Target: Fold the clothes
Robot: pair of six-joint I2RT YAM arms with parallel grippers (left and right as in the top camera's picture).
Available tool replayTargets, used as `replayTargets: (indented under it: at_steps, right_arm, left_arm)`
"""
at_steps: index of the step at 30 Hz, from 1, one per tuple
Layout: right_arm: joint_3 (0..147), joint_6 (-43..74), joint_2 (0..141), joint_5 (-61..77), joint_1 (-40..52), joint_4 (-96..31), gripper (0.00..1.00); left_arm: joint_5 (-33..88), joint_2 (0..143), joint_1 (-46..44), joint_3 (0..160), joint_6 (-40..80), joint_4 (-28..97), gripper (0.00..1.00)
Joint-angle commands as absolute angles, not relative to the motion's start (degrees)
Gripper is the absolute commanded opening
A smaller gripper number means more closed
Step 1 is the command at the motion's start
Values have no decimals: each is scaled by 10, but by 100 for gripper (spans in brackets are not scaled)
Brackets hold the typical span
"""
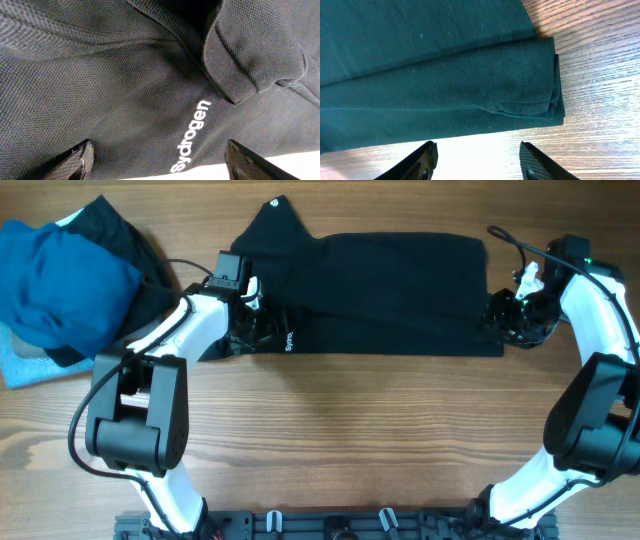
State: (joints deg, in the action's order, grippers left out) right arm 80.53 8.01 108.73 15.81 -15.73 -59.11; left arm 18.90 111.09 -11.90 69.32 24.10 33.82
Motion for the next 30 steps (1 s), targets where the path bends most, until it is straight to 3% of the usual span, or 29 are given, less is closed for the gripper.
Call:
replayTargets:
  at_steps: [1, 12, 23, 30]
  right_arm:
    - [787, 107, 1093, 146, -155, -582, 56]
    - [697, 179, 1098, 138, -156, -462, 56]
    - [697, 197, 1098, 140, -156, -441, 55]
    - [697, 217, 1099, 133, -156, -430, 21]
  left_arm:
    - [168, 1133, -119, 666, 232, 346, 85]
    - [168, 1133, -119, 666, 232, 347, 85]
    - [168, 1133, -119, 666, 232, 347, 86]
    - [168, 1133, -119, 666, 232, 347, 86]
